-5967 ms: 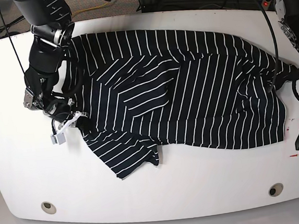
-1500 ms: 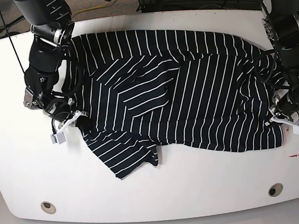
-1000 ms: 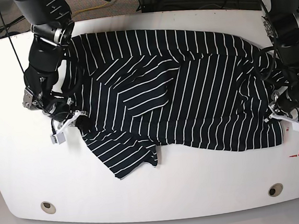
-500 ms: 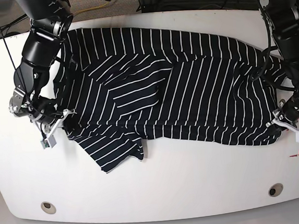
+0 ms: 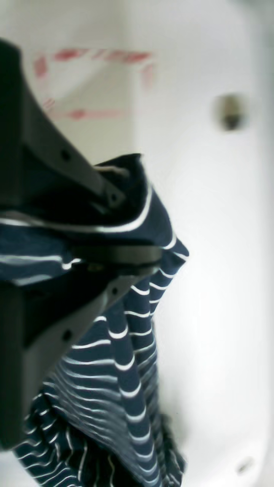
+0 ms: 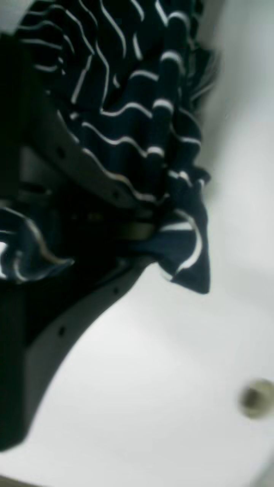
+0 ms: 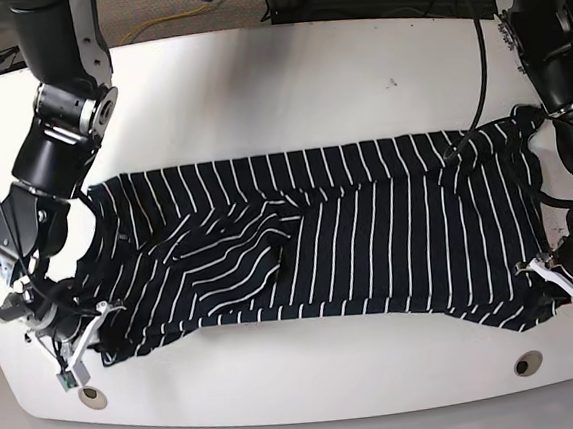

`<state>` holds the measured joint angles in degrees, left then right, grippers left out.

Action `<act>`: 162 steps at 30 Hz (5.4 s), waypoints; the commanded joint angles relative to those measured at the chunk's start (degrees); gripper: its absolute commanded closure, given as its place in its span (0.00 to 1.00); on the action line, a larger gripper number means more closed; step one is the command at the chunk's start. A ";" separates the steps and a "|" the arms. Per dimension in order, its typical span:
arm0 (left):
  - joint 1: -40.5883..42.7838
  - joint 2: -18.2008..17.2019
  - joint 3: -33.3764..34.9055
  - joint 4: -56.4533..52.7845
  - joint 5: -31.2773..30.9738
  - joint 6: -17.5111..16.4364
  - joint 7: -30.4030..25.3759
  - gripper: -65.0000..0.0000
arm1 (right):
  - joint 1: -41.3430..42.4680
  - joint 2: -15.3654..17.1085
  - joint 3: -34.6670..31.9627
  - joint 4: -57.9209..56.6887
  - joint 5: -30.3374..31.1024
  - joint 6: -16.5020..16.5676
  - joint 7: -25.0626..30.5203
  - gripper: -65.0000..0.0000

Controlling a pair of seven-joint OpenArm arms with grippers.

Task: Fold the T-shirt properly
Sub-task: 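Lift the shirt with both grippers and swing it up into the air, then lay the shirt down flat while pulling both grippers apart, then release the shirt edge and reposition both grippers along it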

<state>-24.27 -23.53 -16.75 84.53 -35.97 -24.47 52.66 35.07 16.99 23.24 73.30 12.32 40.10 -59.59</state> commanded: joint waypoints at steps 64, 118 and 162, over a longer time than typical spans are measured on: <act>15.26 -4.03 -10.37 24.61 -10.76 -0.10 4.70 1.00 | -12.52 2.04 -1.05 39.63 3.20 -0.10 -10.87 0.96; 57.81 -10.27 -16.96 26.46 -1.35 -14.78 9.01 0.63 | -57.09 6.08 11.08 32.77 17.79 -0.10 -11.75 0.75; 47.61 -13.09 -11.33 23.12 -24.21 -15.53 24.04 0.31 | -53.31 2.04 21.11 35.93 20.87 -0.10 -16.23 0.35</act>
<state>24.23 -37.28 -28.69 105.97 -61.19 -39.92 77.06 -19.53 17.91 41.63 108.38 31.88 40.10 -74.28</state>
